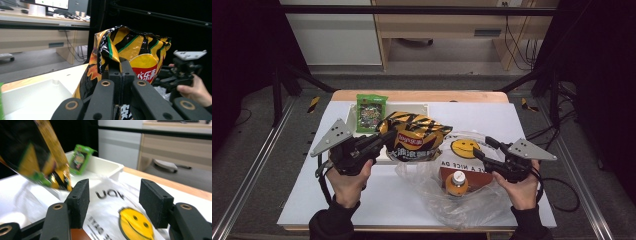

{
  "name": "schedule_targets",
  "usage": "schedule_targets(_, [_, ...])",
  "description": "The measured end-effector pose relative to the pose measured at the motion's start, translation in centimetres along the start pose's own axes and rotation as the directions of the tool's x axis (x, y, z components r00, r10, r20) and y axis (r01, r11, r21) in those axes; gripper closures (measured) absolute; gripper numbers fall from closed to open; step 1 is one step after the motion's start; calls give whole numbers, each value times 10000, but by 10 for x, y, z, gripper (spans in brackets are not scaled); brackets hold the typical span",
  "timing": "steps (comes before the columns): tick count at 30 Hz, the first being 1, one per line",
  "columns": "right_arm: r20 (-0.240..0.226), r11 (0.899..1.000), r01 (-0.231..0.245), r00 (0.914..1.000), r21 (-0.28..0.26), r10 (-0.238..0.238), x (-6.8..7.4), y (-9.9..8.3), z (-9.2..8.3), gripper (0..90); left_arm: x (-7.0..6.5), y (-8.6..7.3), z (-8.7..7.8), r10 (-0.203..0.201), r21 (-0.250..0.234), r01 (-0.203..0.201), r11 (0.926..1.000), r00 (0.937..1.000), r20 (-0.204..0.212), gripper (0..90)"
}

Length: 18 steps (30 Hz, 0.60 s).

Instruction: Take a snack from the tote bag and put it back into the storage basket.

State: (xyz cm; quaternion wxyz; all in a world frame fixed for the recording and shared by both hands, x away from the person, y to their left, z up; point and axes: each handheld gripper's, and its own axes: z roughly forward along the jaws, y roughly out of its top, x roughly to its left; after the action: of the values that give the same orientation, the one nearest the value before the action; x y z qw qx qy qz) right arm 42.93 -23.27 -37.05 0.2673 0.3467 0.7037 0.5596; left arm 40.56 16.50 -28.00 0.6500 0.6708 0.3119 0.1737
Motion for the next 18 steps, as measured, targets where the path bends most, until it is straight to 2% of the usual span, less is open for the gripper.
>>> schedule_targets(5, [358, 9993, 139, 9992, 355, -152, -2, -8, -1, 420, -11, 6, 15, 48, 32, -49, 10000, 9995, 304, 900])
schedule_targets(11, [385, 9990, 275, 9988, 348, -289, -2, -11, -1, 423, -24, 13, 27, 294, 73, -298, 9995, 9981, 546, 900])
schedule_targets(15, [465, 9988, 311, 9984, 383, -329, -3, -13, -4, 422, -19, 17, 24, 396, 38, -397, 9992, 9987, 308, 900])
schedule_targets(18, [584, 9989, 276, 9978, 380, -298, -5, -15, -6, 413, -11, 20, 20, 393, 50, -394, 9992, 9992, 5, 900])
